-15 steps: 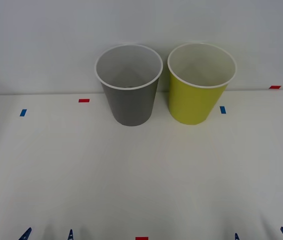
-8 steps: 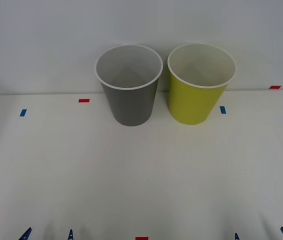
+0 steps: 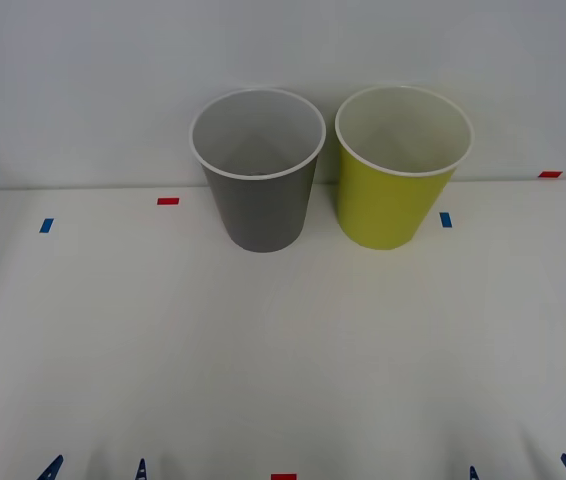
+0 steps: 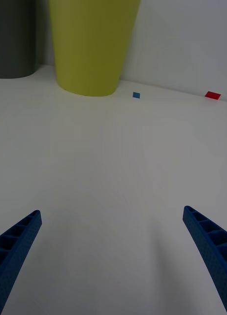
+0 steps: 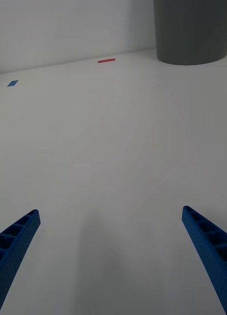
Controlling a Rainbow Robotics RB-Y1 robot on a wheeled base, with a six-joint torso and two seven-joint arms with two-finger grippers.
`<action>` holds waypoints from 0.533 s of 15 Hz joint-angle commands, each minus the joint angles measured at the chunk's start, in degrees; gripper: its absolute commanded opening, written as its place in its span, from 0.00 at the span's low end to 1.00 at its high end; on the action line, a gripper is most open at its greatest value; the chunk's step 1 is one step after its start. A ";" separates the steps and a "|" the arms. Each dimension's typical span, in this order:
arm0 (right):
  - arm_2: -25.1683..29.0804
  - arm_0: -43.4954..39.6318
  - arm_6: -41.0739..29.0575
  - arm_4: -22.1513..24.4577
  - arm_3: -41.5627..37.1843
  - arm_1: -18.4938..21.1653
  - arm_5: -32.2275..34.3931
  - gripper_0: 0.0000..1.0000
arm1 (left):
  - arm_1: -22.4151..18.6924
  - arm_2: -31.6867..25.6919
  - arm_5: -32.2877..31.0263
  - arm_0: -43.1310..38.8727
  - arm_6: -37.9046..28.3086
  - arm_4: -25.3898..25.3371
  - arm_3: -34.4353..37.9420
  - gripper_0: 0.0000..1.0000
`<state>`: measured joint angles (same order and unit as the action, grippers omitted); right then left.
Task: Put cans in the gray bin and PET bottles in the light green bin.
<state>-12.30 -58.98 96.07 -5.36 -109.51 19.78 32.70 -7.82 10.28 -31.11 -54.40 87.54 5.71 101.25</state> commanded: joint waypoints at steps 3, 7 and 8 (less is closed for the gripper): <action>0.00 0.00 0.00 0.00 0.00 0.00 0.00 1.00 | 0.00 0.00 0.00 0.00 0.00 0.00 0.00 1.00; 0.00 0.00 0.00 0.00 0.00 0.00 0.00 1.00 | 0.00 0.00 0.00 0.00 0.00 0.00 0.00 1.00; 0.00 0.00 0.00 0.00 0.00 0.00 0.00 1.00 | 0.00 0.00 0.00 0.00 0.00 0.00 0.00 1.00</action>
<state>-12.30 -58.98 96.06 -5.36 -109.51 19.78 32.70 -7.82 10.28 -31.11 -54.40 87.54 5.71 101.25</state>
